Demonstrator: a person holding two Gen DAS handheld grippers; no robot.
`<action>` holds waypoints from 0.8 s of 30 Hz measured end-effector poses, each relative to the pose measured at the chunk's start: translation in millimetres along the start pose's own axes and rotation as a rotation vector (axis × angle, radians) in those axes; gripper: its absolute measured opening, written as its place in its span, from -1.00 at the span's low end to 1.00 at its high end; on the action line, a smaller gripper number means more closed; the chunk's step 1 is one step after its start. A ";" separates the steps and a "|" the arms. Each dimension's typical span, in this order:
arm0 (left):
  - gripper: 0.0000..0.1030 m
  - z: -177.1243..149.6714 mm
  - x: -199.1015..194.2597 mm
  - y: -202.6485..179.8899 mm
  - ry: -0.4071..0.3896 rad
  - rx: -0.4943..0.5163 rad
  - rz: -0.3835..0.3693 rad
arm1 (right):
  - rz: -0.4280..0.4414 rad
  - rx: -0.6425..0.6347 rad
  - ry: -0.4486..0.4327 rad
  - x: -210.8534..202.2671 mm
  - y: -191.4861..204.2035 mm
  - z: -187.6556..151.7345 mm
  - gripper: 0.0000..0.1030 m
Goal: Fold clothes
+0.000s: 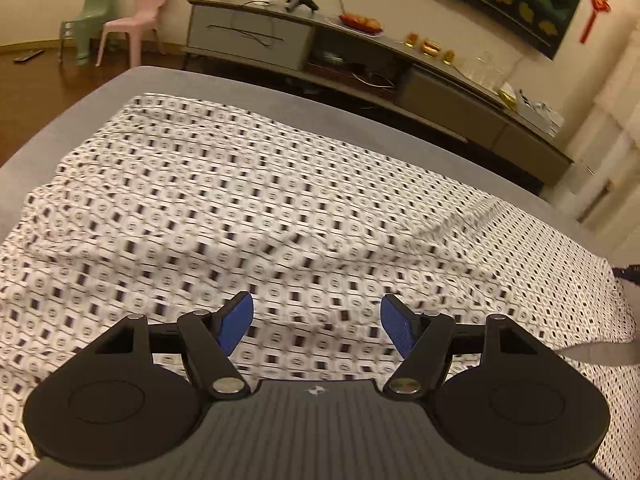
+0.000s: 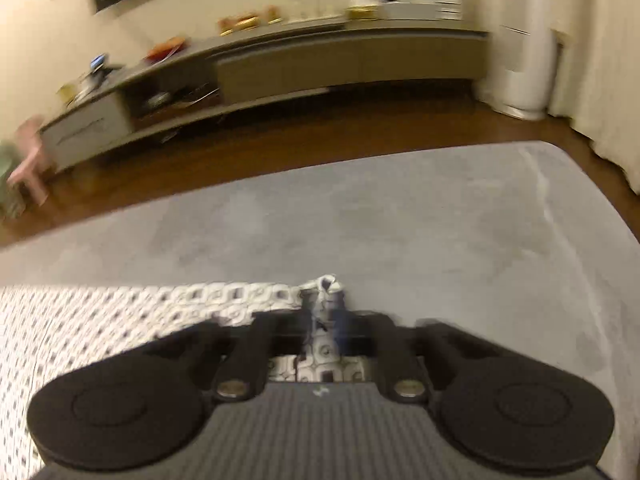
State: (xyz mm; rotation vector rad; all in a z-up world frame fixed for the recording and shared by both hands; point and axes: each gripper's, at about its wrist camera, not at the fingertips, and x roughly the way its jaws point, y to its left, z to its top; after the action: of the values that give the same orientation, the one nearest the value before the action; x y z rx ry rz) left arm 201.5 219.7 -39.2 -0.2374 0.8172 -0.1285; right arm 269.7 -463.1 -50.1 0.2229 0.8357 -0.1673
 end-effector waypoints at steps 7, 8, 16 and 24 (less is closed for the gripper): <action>0.42 -6.9 -8.5 -3.8 -0.025 -0.171 -0.211 | 0.257 -0.432 -0.334 -173.6 67.7 -75.9 -0.93; 0.44 -9.5 -8.8 -7.0 -0.024 -0.210 -0.267 | 0.249 -0.495 -0.334 -197.5 69.0 -99.9 -0.93; 0.52 -42.1 25.9 -72.4 0.069 -0.346 -0.503 | 0.151 -0.354 -0.170 -227.4 28.0 -203.7 -0.93; 0.56 -55.3 54.9 -72.0 0.053 -0.539 -0.474 | 0.146 -0.299 -0.119 -215.5 10.8 -219.6 -0.91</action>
State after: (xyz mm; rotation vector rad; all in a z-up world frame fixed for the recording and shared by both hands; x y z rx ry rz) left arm 196.5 130.1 -95.7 -0.9399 0.8250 -0.3598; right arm -26.8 -382.7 -29.9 -0.0080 0.7132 0.0810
